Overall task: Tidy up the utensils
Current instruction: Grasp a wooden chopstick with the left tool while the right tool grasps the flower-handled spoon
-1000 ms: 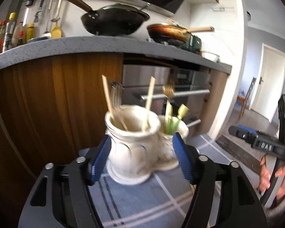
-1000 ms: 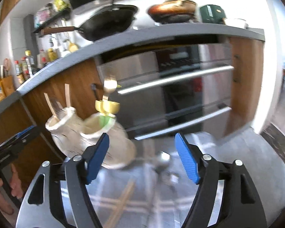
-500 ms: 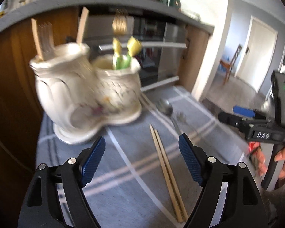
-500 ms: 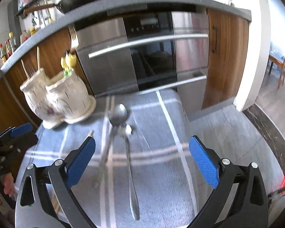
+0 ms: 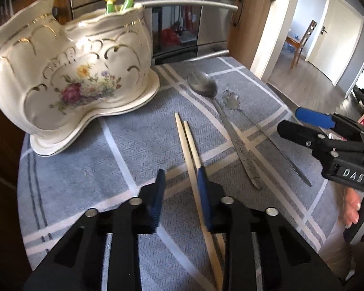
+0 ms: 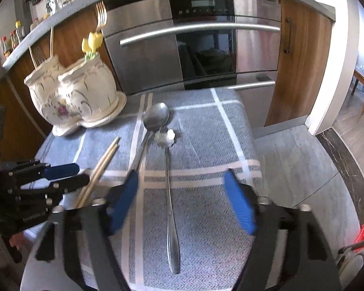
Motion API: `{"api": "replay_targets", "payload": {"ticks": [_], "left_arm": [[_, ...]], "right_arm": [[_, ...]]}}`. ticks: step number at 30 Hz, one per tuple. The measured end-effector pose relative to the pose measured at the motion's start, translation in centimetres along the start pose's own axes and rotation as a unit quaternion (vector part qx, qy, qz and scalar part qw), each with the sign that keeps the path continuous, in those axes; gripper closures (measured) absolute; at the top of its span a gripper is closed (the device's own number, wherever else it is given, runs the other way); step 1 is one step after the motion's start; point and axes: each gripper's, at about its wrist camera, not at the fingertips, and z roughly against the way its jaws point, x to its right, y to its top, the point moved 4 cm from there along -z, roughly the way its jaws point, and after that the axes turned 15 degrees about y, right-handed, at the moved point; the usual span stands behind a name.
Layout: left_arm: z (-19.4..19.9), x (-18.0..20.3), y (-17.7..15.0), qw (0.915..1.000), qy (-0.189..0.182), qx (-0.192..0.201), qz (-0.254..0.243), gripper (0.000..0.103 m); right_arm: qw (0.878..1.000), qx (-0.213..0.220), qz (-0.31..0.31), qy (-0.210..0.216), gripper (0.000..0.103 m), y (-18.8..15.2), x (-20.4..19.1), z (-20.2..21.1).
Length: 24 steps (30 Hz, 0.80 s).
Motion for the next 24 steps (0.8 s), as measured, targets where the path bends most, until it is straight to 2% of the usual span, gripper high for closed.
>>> {"api": "replay_targets", "payload": {"ticks": [3,8,19,21,24], "left_arm": [[-0.5,0.4,0.6,1.0000,-0.001,-0.002,-0.003,0.078],[-1.2,0.9,1.7,0.9999,0.010,-0.004,-0.013,0.079],[-2.6,1.2,3.8,0.9997,0.010,-0.015,-0.013,0.079],[-2.8,1.3,4.1,0.9996,0.016,-0.014,-0.017,0.087],[-3.0,1.3,4.2,0.9994,0.024,-0.011,-0.025,0.094]], "right_arm": [[1.000,-0.013,-0.001,0.007,0.054,-0.1,0.0,-0.7],[1.000,-0.023,-0.010,0.018,0.058,0.2,0.2,-1.5],[0.998,-0.053,0.004,0.019,0.067,1.7,-0.4,-4.4],[0.998,-0.056,0.011,0.011,0.076,2.0,-0.4,-4.9],[0.997,-0.064,0.034,-0.008,0.083,2.2,-0.7,-5.5]]}}
